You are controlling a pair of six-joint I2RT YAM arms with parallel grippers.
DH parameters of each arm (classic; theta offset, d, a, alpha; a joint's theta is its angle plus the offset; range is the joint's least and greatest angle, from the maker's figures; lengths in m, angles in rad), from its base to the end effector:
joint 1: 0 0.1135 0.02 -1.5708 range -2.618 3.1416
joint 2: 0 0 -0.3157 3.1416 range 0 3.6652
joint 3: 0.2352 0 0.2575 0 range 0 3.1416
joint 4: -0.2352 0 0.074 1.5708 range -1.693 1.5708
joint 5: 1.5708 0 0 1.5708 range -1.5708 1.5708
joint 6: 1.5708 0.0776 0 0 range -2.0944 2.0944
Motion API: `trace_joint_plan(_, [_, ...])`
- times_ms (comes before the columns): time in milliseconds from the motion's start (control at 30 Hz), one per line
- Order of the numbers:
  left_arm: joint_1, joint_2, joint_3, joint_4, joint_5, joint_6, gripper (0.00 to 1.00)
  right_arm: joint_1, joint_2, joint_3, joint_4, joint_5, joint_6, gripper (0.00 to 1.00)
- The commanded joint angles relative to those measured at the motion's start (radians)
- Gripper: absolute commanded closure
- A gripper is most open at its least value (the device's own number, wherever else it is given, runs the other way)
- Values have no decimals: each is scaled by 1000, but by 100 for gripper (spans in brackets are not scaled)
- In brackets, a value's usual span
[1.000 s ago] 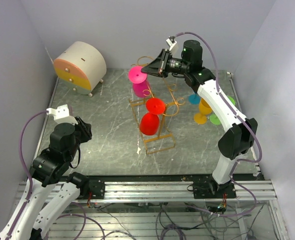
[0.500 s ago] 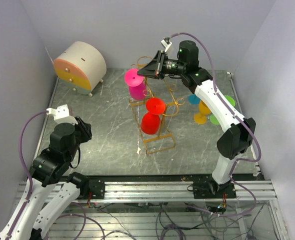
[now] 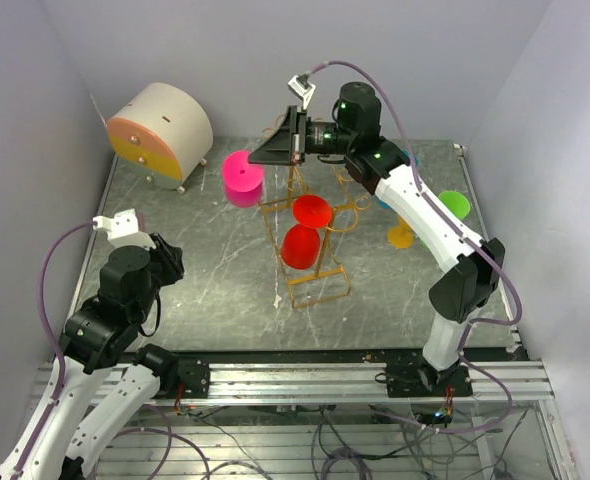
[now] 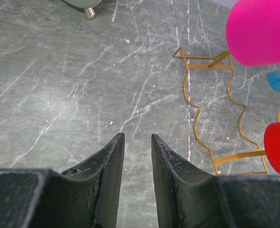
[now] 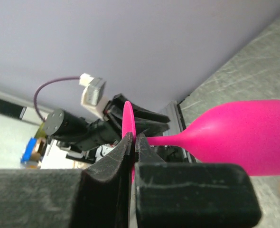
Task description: Take the wine glass off the wine glass rack
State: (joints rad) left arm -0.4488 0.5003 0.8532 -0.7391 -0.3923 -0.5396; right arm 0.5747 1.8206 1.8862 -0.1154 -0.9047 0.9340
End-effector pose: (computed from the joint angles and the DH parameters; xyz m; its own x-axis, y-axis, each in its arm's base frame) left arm 0.0959 -0.0133 0.3529 -0.3332 -0.3665 -0.8687 -0.1041 0.9300 -0.3524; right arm 0.3578 0.3044 0.4896 -0.8248 0.0577 -0.5624 -0.5581 0.0763 0.8263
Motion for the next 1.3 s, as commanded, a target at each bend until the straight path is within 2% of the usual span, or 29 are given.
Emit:
trace_joint_plan(0, [-2,-5,9,6,-26,-11,60,60,-23,100,-9,-31,-114,100])
trace_joint_plan(100, [-2,-8,8,5,-26,-13,60,79,-63,136,-85,44,-261,100])
trace_joint_plan(267, [-2,-9,8,6,-27,-13,60,101,-197,63,-33,108,-404,100])
trace_joint_plan(433, [-2,-5,5,19,-5,-13,59,179,-357,-11,-55,239,-640,100])
trace_joint_plan(567, [-1,13,52,-1,113,-90,59,344,-481,-82,-144,502,-921,100])
trace_joint_plan(667, [-2,27,146,-3,237,-185,55,484,-563,-168,-173,776,-1078,100])
trace_joint_plan(767, [-2,45,262,10,367,-326,44,659,-635,-301,-145,1013,-1217,100])
trace_joint_plan(867, [-2,59,360,51,494,-470,39,859,-648,-434,-62,1313,-1389,100])
trace_joint_plan(933, [-2,59,401,54,534,-552,37,993,-645,-543,62,1511,-1543,100])
trace_joint_plan(1000, [-2,53,427,27,554,-626,35,1073,-637,-640,214,1646,-1702,100])
trace_joint_plan(1100, [-2,41,448,-49,591,-731,35,1120,-624,-723,367,1726,-1827,100])
trace_joint_plan(1267, [-2,-23,386,-94,699,-892,36,1139,-631,-828,549,1715,-1981,100])
